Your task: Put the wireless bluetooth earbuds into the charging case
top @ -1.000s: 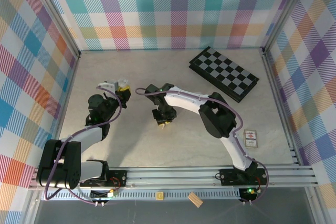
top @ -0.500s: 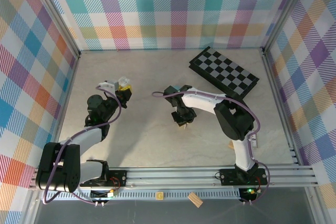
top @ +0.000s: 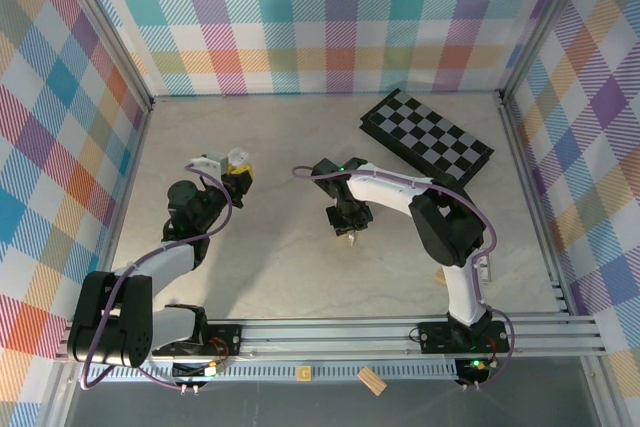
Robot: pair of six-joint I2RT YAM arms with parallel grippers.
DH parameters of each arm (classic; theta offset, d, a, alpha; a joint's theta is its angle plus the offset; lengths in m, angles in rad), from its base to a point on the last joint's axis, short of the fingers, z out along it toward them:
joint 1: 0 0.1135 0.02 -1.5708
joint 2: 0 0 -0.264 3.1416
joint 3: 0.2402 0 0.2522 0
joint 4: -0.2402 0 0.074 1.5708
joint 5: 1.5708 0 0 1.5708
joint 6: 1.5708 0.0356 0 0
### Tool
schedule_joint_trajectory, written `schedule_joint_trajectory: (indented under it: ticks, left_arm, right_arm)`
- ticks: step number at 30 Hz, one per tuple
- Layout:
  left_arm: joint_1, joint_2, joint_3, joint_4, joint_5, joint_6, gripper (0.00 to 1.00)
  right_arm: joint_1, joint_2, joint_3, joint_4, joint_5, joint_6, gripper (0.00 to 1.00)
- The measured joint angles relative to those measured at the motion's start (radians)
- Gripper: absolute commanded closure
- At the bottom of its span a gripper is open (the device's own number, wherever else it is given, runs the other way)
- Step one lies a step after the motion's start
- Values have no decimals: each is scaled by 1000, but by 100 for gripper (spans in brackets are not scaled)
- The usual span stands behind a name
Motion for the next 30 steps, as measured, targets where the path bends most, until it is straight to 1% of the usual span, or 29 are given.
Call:
schedule_joint_trajectory:
  ticks: [8, 24, 30]
  left_arm:
    - [0, 0, 0, -5, 0, 13, 84]
    - [-6, -11, 0, -23, 8, 15, 84]
    - [-26, -11, 0, -27, 8, 19, 84]
  right_arm:
    - [-4, 18, 3, -31, -29, 46, 72]
    - [-5, 30, 10, -35, -27, 55, 79]
    - [-5, -22, -43, 22, -8, 38, 81]
